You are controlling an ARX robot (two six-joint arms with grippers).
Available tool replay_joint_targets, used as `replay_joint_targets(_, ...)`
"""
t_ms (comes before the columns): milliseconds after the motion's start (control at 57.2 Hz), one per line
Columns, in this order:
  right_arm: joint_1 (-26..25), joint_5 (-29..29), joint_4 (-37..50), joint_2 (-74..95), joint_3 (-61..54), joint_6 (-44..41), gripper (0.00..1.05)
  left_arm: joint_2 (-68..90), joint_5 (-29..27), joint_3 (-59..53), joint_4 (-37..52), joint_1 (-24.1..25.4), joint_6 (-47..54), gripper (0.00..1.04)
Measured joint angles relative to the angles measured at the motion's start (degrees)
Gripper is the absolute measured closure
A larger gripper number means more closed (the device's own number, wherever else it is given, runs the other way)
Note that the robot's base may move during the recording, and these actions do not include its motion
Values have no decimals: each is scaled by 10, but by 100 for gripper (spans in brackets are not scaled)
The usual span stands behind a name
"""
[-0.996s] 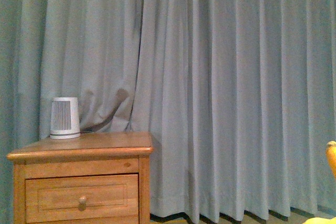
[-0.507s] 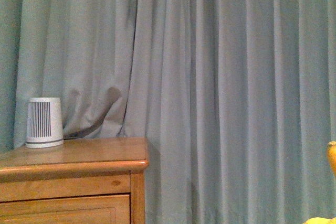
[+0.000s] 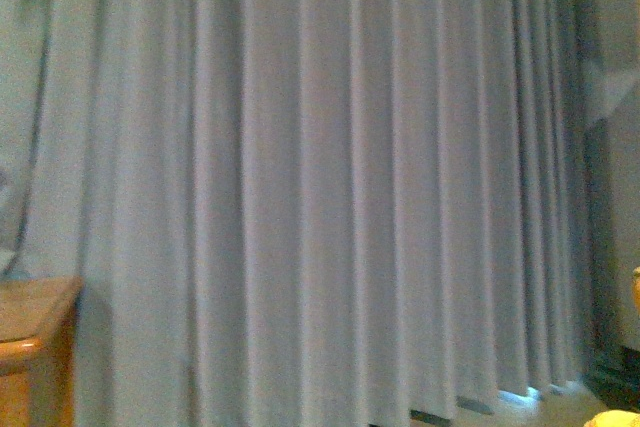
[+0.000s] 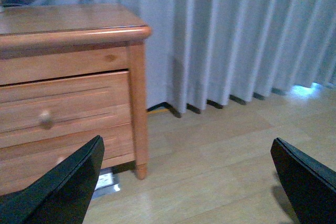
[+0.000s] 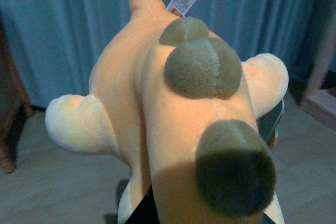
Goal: Put away toys
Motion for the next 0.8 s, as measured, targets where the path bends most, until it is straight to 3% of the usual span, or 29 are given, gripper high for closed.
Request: replay_joint_targets(804,0,-3,0,0,0,0,98,0,0,0,0,0,0,6)
